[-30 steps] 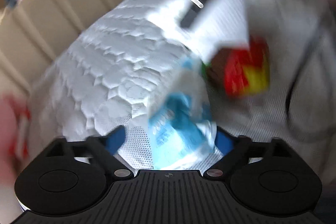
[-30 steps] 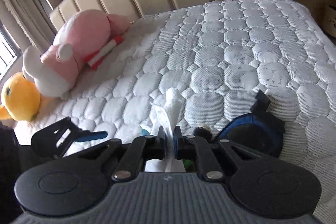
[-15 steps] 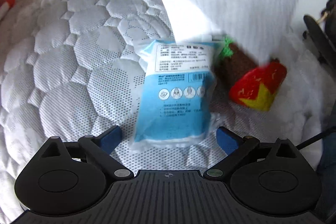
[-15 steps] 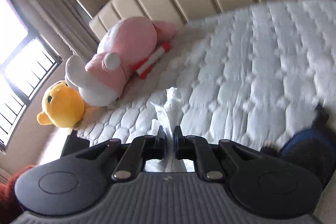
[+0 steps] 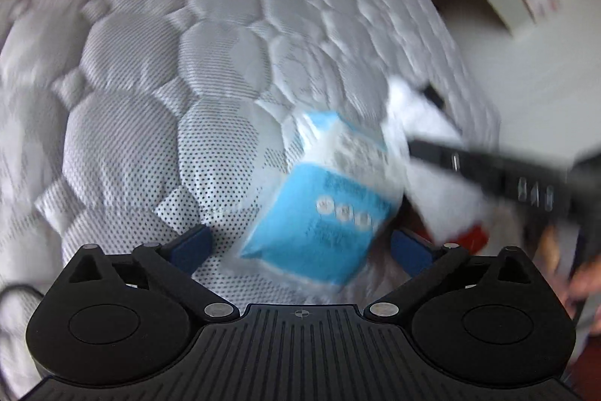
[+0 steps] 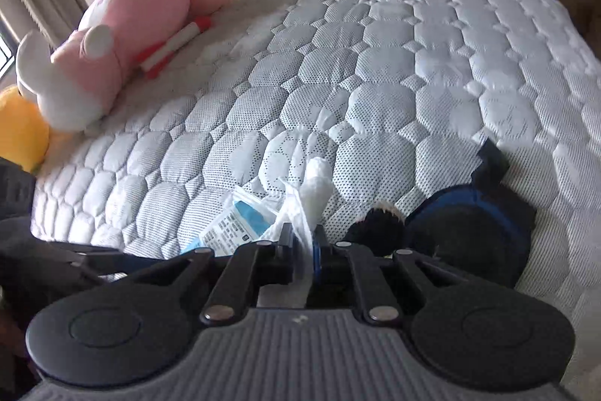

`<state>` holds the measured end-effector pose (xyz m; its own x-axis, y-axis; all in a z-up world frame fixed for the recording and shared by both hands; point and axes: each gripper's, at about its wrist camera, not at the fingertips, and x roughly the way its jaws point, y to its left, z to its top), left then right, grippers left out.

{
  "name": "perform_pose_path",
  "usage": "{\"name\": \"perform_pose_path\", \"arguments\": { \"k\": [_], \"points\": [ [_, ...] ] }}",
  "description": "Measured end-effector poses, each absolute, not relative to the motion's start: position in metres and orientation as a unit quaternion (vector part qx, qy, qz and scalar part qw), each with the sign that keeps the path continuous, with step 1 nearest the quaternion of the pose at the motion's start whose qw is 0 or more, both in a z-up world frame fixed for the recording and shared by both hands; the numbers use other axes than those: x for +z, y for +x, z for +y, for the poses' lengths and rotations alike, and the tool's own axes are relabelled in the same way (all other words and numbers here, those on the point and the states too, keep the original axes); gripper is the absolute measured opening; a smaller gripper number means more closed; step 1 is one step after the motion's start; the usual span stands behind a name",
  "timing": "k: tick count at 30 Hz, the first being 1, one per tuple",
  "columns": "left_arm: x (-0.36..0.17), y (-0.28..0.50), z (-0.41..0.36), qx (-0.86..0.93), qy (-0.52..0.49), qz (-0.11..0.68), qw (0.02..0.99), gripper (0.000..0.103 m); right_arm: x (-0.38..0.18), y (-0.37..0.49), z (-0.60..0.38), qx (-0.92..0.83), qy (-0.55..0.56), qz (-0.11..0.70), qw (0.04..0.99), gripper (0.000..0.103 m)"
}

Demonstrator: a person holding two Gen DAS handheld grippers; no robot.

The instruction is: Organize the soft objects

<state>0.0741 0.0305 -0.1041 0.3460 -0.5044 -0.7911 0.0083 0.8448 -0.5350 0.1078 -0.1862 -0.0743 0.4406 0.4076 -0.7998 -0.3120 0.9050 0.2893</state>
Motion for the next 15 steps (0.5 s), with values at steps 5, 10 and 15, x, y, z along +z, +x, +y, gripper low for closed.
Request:
{"name": "perform_pose_path", "arguments": {
  "k": [5,10,15],
  "points": [
    [-0.108,0.07,0.028,-0.134,-0.271,0.517,0.801,0.103,-0.079,0.102,-0.174,0.224,0.031,0.494,0.839,0.011],
    [-0.089,0.063,-0.002,-0.184,-0.116,0.468,0.857,0.07,-0.073,0.105,-0.187,0.218,0.078,0.488,0.842,0.011],
    [-0.067,0.022,-0.059,-0.185,0.23,0.333,0.896,0.07,-0.057,0.106,-0.201,0.212,0.107,0.452,0.86,0.011]
  ]
}}
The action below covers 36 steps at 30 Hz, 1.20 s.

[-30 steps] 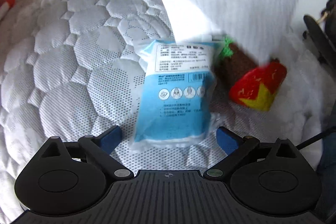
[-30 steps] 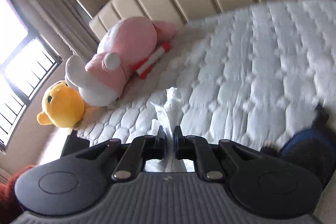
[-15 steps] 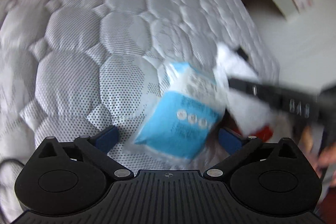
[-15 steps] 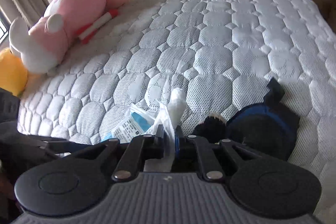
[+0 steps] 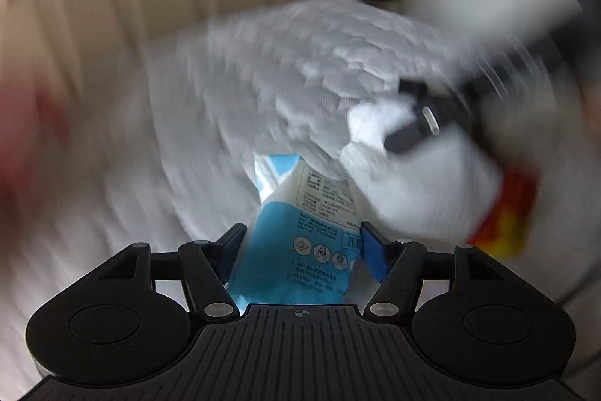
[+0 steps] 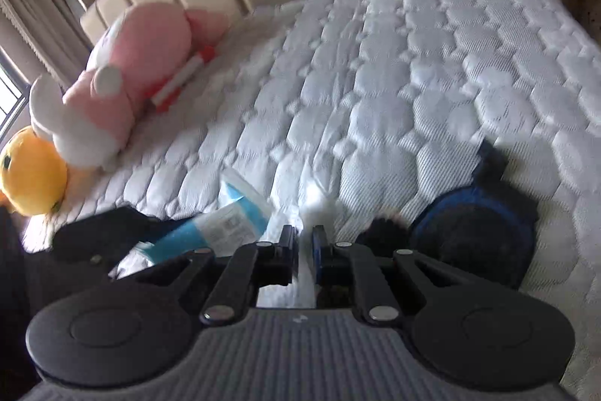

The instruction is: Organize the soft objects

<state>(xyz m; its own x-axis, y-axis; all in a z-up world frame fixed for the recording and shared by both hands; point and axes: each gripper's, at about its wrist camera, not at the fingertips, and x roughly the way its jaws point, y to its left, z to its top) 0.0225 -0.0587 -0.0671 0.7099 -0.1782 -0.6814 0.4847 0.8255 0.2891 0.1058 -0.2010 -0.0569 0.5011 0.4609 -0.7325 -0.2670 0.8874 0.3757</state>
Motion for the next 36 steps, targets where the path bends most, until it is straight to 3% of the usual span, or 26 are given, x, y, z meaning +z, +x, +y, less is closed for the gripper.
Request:
{"name": "perform_pose_path", "arguments": {
  "k": [2,4,7,11,14,15,16,23,26,28,30,33,36],
  "points": [
    [-0.074,0.005,-0.083,-0.187,0.351,0.279,0.874,0.07,-0.051,0.107,-0.206,0.212,0.126,0.436,0.866,0.01],
    [-0.086,-0.007,-0.095,-0.198,0.398,0.267,0.855,0.07,-0.041,0.107,-0.212,0.226,0.169,0.418,0.863,0.008],
    [-0.095,-0.013,-0.1,-0.204,0.421,0.264,0.844,0.075,-0.024,0.103,-0.214,0.278,0.241,0.371,0.853,0.008],
    [-0.086,-0.008,-0.096,-0.212,0.367,0.29,0.858,0.084,-0.005,0.096,-0.196,0.342,0.221,0.312,0.858,0.008],
    [-0.086,-0.004,-0.09,-0.213,0.351,0.306,0.859,0.088,-0.011,0.097,-0.183,0.317,0.133,0.349,0.872,0.028],
    [-0.087,-0.005,-0.086,-0.212,0.352,0.309,0.857,0.089,-0.017,0.097,-0.18,0.296,0.094,0.366,0.877,0.042],
    [-0.088,-0.005,-0.083,-0.211,0.354,0.313,0.856,0.09,-0.027,0.096,-0.177,0.274,0.051,0.387,0.879,0.048],
    [-0.1,0.013,-0.082,-0.206,0.346,0.339,0.85,0.093,-0.075,0.099,-0.134,0.287,-0.106,0.48,0.822,0.05],
    [-0.095,0.012,-0.072,-0.198,0.335,0.365,0.846,0.094,-0.097,0.099,-0.113,0.302,-0.183,0.478,0.804,0.046],
    [-0.092,0.015,-0.066,-0.194,0.314,0.38,0.848,0.095,-0.103,0.09,-0.106,0.306,-0.241,0.447,0.805,0.023],
    [-0.094,0.019,-0.063,-0.188,0.306,0.393,0.846,0.096,-0.101,0.083,-0.105,0.311,-0.269,0.425,0.807,0.011],
    [-0.095,0.019,-0.062,-0.184,0.31,0.397,0.844,0.097,-0.087,0.078,-0.115,0.289,-0.275,0.387,0.831,0.008],
    [-0.093,0.015,-0.065,-0.192,0.317,0.381,0.847,0.097,-0.051,0.092,-0.143,0.288,-0.133,0.384,0.867,0.008]
  ]
}}
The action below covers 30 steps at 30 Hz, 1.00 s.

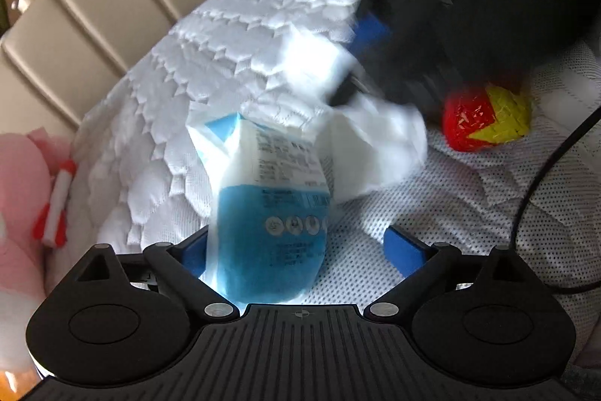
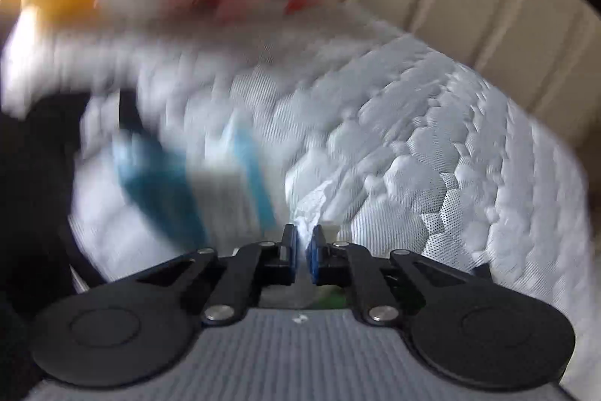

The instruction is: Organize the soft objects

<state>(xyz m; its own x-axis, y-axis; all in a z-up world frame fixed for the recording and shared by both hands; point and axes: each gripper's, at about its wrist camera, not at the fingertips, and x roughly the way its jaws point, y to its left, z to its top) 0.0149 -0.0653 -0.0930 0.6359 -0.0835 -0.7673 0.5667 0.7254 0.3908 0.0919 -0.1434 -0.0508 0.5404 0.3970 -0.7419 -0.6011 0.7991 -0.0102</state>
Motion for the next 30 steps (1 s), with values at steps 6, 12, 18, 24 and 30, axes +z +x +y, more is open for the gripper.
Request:
{"name": "perform_pose_path", "arguments": {
  "k": [6,12,18,24,30],
  "points": [
    [-0.09,0.004,-0.073,-0.238,0.312,0.346,0.852,0.099,-0.021,0.106,-0.176,0.399,0.177,0.386,0.813,0.008],
    [-0.087,0.009,-0.065,-0.232,0.314,0.363,0.846,0.1,-0.071,0.104,-0.151,0.333,0.034,0.458,0.823,0.007],
    [-0.091,0.029,-0.048,-0.188,0.269,0.398,0.856,0.1,-0.068,0.116,-0.174,0.318,0.104,0.467,0.819,0.009],
    [-0.096,0.021,-0.06,-0.247,0.262,0.354,0.863,0.07,-0.066,0.108,-0.176,0.299,0.103,0.465,0.827,0.008],
    [-0.1,-0.001,-0.074,-0.295,0.319,0.323,0.841,0.061,-0.048,0.114,-0.208,0.21,0.104,0.418,0.878,0.009]
  ]
}}
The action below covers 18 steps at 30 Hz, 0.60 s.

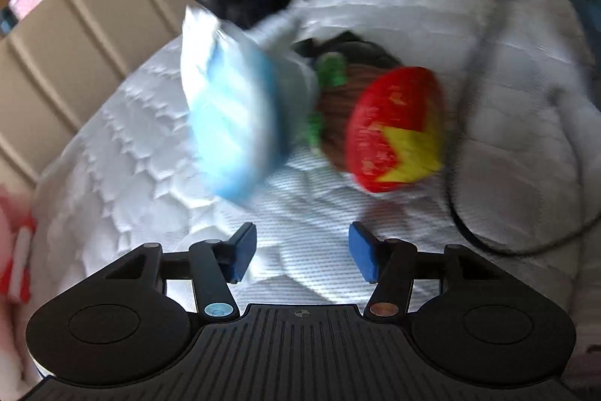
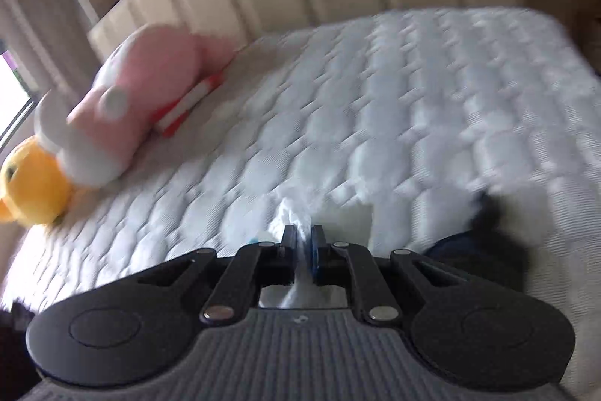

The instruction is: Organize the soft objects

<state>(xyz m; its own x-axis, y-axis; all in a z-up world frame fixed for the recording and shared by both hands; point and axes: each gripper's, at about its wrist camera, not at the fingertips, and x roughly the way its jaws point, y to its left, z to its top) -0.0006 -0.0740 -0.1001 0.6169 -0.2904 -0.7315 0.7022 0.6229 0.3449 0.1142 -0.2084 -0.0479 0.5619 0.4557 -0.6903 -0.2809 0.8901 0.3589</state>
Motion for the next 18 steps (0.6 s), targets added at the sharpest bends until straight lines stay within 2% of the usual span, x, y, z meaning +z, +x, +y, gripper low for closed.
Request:
{"name": "perform_pose_path", "arguments": {
  "k": [2,7,10,14,18],
  "points": [
    [-0.1,-0.004,-0.077,-0.301,0.322,0.317,0.84,0.076,-0.039,0.111,-0.215,0.213,0.117,0.402,0.883,0.009],
    [-0.089,0.0,-0.068,-0.309,0.269,0.329,0.851,0.094,-0.013,0.107,-0.233,0.26,0.199,0.355,0.875,0.009],
    [-0.076,0.013,-0.052,-0.32,0.173,0.364,0.858,0.094,-0.003,0.107,-0.237,0.288,0.223,0.339,0.868,0.009],
    [-0.082,0.039,-0.033,-0.336,0.019,0.438,0.834,0.098,-0.019,0.108,-0.216,0.313,0.202,0.382,0.846,0.009],
    [-0.102,0.052,-0.038,-0.333,-0.002,0.462,0.822,0.101,-0.046,0.102,-0.18,0.339,0.143,0.448,0.815,0.009]
  ]
}}
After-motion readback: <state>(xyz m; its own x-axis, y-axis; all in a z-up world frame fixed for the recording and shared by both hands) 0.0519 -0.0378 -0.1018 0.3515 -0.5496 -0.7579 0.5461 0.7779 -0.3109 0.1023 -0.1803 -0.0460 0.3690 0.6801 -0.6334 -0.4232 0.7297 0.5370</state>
